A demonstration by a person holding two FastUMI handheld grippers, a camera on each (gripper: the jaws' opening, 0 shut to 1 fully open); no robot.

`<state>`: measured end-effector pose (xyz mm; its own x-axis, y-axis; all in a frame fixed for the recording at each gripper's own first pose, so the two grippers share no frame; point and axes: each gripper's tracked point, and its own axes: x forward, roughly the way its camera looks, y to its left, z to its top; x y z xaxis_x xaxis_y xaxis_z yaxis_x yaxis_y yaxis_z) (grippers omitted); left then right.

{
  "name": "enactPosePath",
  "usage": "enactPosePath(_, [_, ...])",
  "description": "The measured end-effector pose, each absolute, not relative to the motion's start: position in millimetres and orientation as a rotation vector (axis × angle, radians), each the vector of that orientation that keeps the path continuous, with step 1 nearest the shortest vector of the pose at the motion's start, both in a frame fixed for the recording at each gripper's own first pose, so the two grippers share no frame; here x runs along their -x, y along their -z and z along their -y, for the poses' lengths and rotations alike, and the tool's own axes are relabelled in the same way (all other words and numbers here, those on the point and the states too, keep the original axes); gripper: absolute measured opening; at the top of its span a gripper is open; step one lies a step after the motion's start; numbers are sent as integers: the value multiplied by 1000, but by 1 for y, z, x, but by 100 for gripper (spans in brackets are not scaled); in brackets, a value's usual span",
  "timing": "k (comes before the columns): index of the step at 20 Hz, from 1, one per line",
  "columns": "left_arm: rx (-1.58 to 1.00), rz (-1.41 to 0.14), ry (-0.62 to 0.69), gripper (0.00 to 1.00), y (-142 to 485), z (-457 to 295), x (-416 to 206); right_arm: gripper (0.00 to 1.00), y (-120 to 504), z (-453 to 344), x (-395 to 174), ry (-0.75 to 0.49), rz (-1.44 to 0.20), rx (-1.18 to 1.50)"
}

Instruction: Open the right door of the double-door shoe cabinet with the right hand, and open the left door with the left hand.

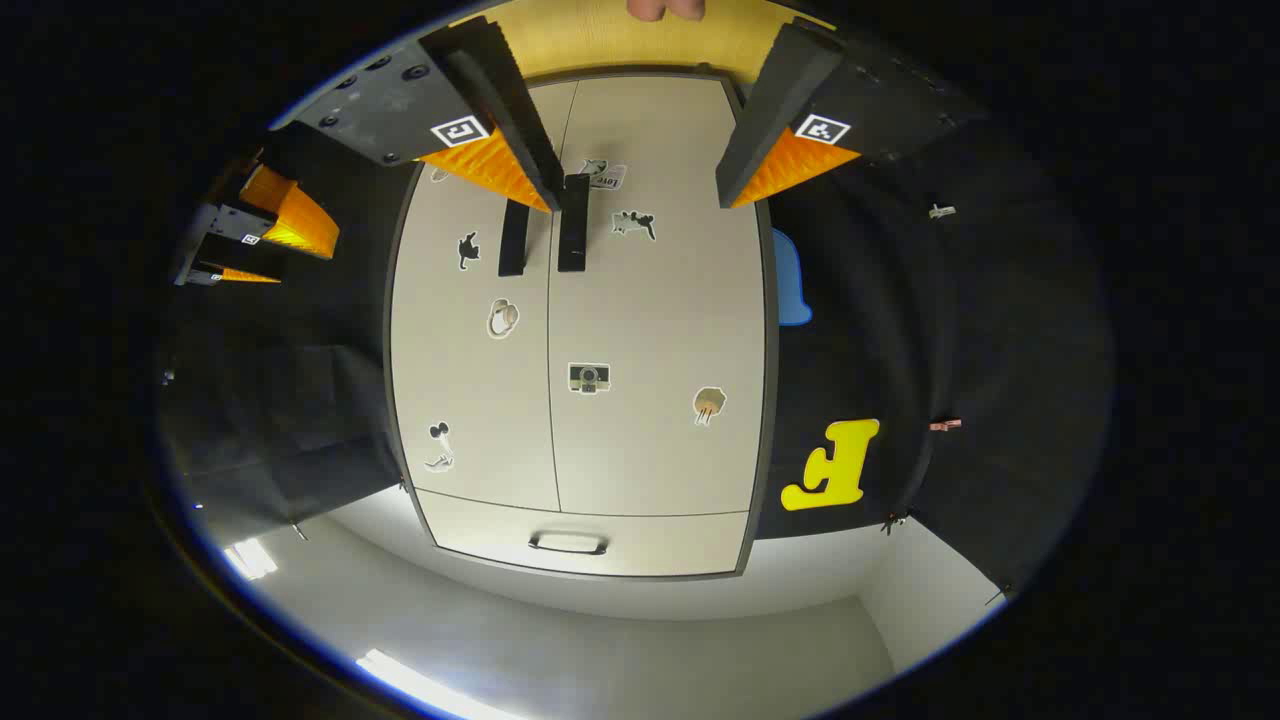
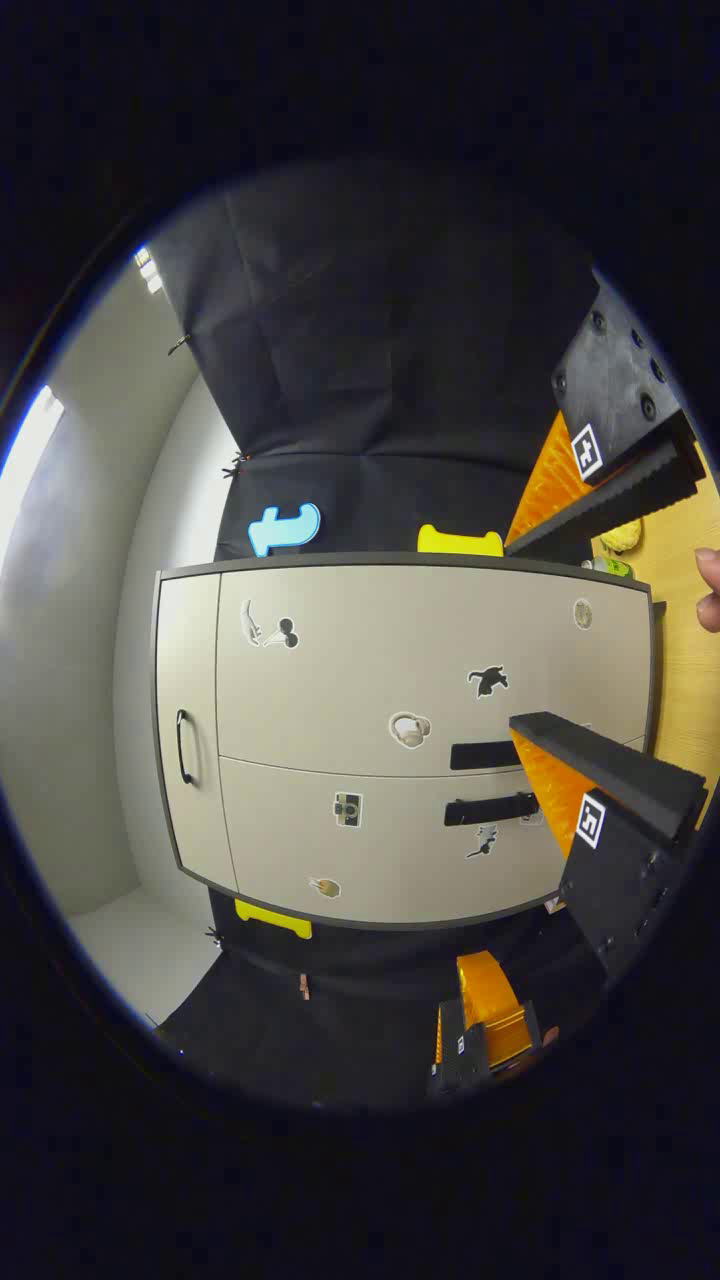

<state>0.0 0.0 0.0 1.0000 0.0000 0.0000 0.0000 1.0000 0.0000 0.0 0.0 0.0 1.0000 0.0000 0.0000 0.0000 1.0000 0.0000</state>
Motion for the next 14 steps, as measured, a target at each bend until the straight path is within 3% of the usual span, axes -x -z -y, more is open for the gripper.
enactPosePath(14, [-27, -16, -36, 95, 7, -18, -1, 97, -10, -6, 8, -18, 20, 14])
